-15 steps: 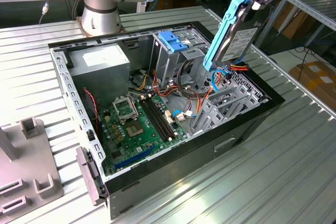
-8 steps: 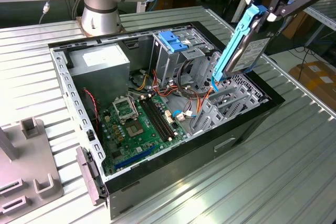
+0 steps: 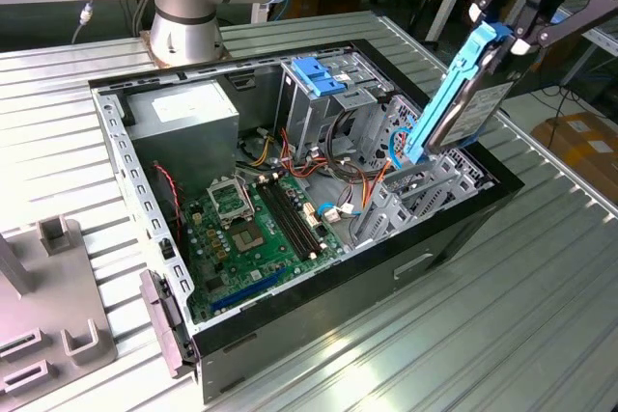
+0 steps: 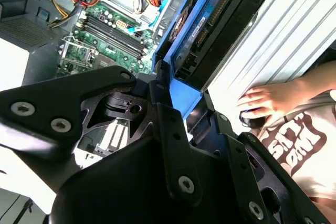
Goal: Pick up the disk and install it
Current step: 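Pick up the disk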
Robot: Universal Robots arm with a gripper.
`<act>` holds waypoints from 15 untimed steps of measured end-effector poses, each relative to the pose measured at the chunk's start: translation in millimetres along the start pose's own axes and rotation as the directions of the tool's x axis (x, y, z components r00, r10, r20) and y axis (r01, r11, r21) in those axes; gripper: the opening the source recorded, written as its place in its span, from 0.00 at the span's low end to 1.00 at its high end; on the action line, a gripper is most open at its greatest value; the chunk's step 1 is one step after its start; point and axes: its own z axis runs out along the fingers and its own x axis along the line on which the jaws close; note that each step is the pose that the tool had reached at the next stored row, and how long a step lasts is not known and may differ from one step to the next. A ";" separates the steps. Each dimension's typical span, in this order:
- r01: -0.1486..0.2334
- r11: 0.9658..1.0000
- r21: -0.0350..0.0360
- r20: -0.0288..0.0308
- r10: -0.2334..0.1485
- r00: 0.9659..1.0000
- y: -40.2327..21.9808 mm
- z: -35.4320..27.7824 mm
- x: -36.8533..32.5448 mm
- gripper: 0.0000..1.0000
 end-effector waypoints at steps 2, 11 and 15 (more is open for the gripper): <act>0.000 1.000 0.000 0.000 0.000 1.000 0.0 0.0 0.0 0.37; -0.025 1.000 0.019 0.002 0.025 1.000 0.1 4.0 2.2 0.37; -0.025 0.999 0.019 0.002 0.025 1.000 0.6 7.8 2.2 0.37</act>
